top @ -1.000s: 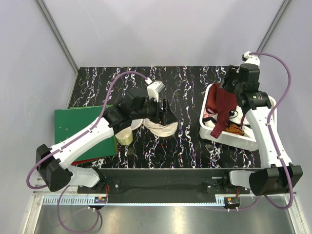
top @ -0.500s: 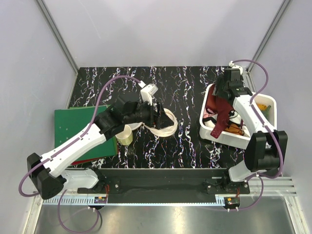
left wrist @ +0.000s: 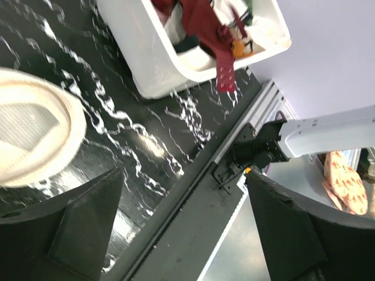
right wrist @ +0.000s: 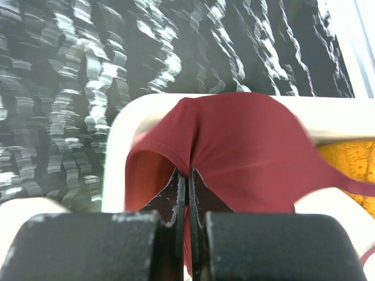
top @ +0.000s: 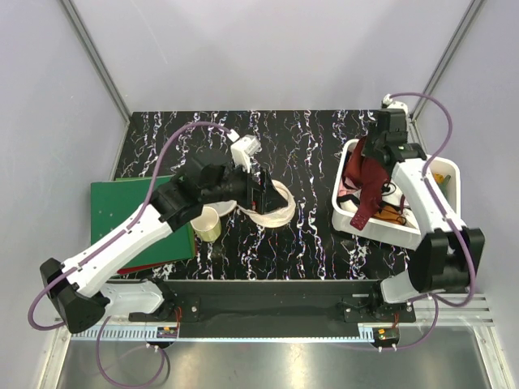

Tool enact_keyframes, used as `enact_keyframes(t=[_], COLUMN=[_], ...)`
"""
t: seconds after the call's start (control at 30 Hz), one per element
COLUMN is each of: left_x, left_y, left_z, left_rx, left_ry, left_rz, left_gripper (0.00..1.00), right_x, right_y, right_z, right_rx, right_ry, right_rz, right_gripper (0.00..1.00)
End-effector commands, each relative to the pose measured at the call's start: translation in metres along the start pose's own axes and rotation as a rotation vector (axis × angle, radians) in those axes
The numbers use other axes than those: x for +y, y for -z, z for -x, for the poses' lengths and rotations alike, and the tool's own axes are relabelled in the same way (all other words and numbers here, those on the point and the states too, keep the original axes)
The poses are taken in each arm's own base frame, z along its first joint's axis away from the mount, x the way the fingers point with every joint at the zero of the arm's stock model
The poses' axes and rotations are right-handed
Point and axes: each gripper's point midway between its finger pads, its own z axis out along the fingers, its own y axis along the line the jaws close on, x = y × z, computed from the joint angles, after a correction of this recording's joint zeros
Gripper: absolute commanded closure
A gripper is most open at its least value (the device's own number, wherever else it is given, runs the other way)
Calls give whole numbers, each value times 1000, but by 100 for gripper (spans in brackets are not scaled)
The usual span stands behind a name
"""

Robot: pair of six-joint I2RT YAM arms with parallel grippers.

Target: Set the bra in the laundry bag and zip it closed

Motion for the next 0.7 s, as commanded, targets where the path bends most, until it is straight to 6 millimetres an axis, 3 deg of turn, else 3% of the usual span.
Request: enact_keyframes(t=[0.0, 0.03, 0.1, 0.13, 0.17, 0.2, 0.27, 0.3, 0.37, 0.43, 0.47, 0.53, 0.67], left_x=[-20, -16, -17, -12, -11, -15, -17, -21, -28, -31, -32, -34, -45], left_y=[21, 24, 29, 34, 37, 45, 62, 70, 88, 100, 108, 115, 128], left_z=[52, 60, 74, 85, 90, 100, 114, 120, 129, 136, 140, 147, 163], left_rx=[-134, -152, -178, -204, -217, -245, -317, -348, -409, -448, -476, -504, -558], left_ry=[-117, -129, -141, -134, -136, -145, -188, -216, -284, -335, -351, -388, -406], left_rz=[-41, -30, -37, -23, -22, -25, 3, 2, 14, 34, 52, 70, 70], left_gripper=[5, 4, 2, 2, 1, 1, 1, 1, 1, 1, 1, 1, 1], right_x=[43, 56, 77, 95, 105, 123, 144, 158, 177, 195, 204, 219, 243], right_y=[100, 125, 160, 191, 198, 230, 238, 263, 263, 284, 277, 287, 276], right_z=[87, 106, 121, 139, 142, 156, 159, 165, 165, 167, 164, 158, 140], right_rx=[-241, -289, -331, -379, -372, -405, -371, -382, -327, -320, -290, -275, -231], right_ry=[-18, -19, -6, 8, 25, 53, 81, 107, 96, 113, 114, 140, 173], right_rz=[223, 300, 399, 508, 551, 671, 788, 903, 991, 1086, 1100, 1140, 1162], right_gripper=[100, 100, 100, 100, 100, 100, 100, 100, 100, 100, 100, 100, 100])
